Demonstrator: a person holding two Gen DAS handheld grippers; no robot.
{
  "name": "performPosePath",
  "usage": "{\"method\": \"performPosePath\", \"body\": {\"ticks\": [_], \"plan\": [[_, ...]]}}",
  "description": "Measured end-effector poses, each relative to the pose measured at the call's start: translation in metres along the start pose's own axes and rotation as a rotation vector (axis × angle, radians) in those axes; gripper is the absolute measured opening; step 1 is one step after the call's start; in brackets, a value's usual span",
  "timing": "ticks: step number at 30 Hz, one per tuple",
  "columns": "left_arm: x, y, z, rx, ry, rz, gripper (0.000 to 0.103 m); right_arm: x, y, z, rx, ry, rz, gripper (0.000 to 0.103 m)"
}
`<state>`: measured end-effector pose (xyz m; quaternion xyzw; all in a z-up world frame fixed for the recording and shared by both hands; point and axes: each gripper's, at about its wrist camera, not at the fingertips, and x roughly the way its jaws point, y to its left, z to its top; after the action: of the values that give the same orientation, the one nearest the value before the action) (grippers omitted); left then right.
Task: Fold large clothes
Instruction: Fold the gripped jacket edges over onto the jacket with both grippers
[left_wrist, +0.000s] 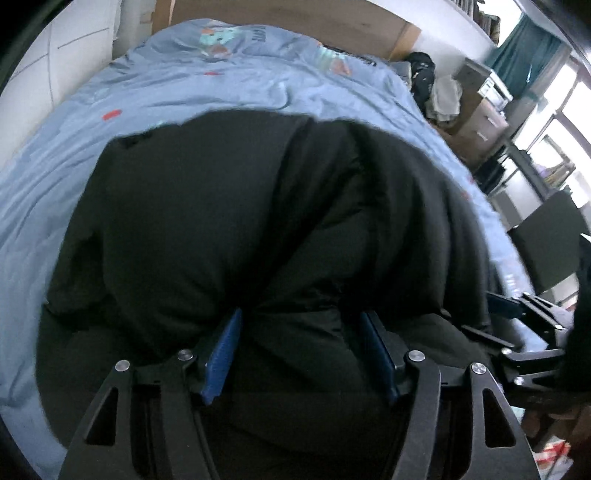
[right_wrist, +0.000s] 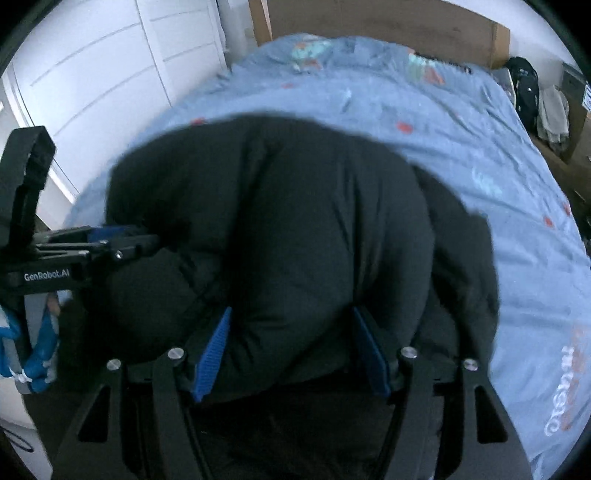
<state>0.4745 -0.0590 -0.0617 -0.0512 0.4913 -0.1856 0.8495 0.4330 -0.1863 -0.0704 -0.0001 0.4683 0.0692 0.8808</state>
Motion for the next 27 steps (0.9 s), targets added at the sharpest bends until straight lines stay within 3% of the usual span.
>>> {"method": "performPosePath", "body": {"ticks": [4, 8, 12, 15, 20, 23, 27], "plan": [[0.025, -0.003, -0.014, 0.04, -0.035, 0.073, 0.065, 0.027, -0.001, -0.012, 0.015, 0.009, -0.013, 0.065], [0.038, 0.0, -0.019, 0.037, -0.035, 0.092, 0.065, 0.048, 0.001, -0.021, -0.004, 0.018, -0.042, 0.065], [0.018, -0.006, -0.012, 0.054, -0.015, 0.092, 0.065, 0.04, 0.003, -0.018, -0.001, 0.044, -0.053, 0.065], [-0.011, -0.007, -0.002, 0.066, -0.037, 0.081, 0.065, 0.017, 0.006, -0.007, -0.015, 0.059, -0.046, 0.065], [-0.045, -0.007, 0.033, 0.108, -0.134, 0.104, 0.068, -0.041, 0.019, 0.02, -0.077, -0.042, -0.013, 0.065], [-0.04, -0.01, 0.058, 0.122, -0.158, 0.117, 0.07, -0.05, 0.021, 0.048, -0.082, -0.1, -0.017, 0.065], [-0.009, -0.007, 0.075, 0.121, -0.143, 0.148, 0.07, -0.024, 0.019, 0.082, -0.09, -0.127, -0.075, 0.065]]}}
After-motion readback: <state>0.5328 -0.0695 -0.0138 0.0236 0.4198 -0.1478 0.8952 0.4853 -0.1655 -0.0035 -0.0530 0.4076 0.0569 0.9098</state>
